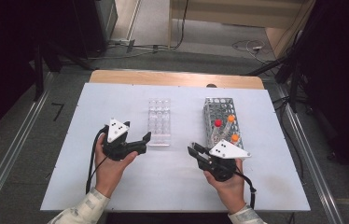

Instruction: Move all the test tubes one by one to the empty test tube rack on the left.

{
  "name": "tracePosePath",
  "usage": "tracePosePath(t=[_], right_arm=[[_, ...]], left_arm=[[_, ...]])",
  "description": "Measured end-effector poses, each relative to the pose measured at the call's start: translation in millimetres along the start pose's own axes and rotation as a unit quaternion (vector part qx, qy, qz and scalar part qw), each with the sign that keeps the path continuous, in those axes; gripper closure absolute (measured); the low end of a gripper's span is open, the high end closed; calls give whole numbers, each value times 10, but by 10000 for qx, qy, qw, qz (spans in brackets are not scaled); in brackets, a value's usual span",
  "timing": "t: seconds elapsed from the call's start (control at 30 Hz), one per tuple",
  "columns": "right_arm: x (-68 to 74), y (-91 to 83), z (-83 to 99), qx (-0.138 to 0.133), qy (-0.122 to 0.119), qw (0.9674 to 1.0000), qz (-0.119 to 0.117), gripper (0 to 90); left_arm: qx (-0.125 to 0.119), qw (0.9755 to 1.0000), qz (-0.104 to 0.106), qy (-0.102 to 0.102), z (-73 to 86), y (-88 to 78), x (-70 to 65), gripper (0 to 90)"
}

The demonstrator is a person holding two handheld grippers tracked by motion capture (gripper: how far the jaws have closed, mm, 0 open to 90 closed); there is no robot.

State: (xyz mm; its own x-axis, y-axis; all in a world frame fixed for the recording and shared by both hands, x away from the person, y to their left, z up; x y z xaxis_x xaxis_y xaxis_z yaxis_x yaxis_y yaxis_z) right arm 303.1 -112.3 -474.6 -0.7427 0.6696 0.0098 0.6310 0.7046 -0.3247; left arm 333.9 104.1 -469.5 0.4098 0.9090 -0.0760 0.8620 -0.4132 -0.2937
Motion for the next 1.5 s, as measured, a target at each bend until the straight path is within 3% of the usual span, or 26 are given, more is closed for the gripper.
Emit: tracePosePath(t=[0.37, 0.67, 0.83, 1.0, 1.1, 1.13, 1.5], right_arm=[[72, 237, -45, 33, -28, 10000, 20, 741], [84, 336, -53, 24, -12, 10000, 79, 741], [72, 340, -68, -65, -48, 9999, 115, 741], [71, 340, -73, -102, -72, 9998, 144, 741], [76, 342, -73, -110, -83, 9998, 150, 741], [80, 344, -73, -116, -77, 9998, 154, 741], [95, 355, -66, -112, -75, 9998, 167, 741]], left_arm=[[-3, 9986, 530, 94, -155, 59, -330, 213], [93, 9935, 1122, 177, -254, 158, -707, 316], [175, 9898, 1400, 193, -264, 194, -874, 437], [242, 9883, 1496, 191, -253, 226, -934, 494], [292, 9867, 1590, 169, -240, 240, -962, 559], [313, 9865, 1594, 197, -234, 242, -963, 632], [431, 9843, 1704, 161, -209, 263, -999, 739]])
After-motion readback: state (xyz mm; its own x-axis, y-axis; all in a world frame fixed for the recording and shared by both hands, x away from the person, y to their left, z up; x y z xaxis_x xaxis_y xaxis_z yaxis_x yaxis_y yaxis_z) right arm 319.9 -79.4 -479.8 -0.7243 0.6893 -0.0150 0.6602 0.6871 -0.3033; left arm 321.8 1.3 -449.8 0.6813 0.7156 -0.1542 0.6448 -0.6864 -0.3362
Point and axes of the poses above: each handheld gripper's, and its own axes: y roughly forward along the jaws, z roughly out of its underside, x roughly to its left, the point moved 8 cm from there along y, roughly forward along the jaws, and after that the axes turned 6 degrees about -x, right-handed, at the moved point
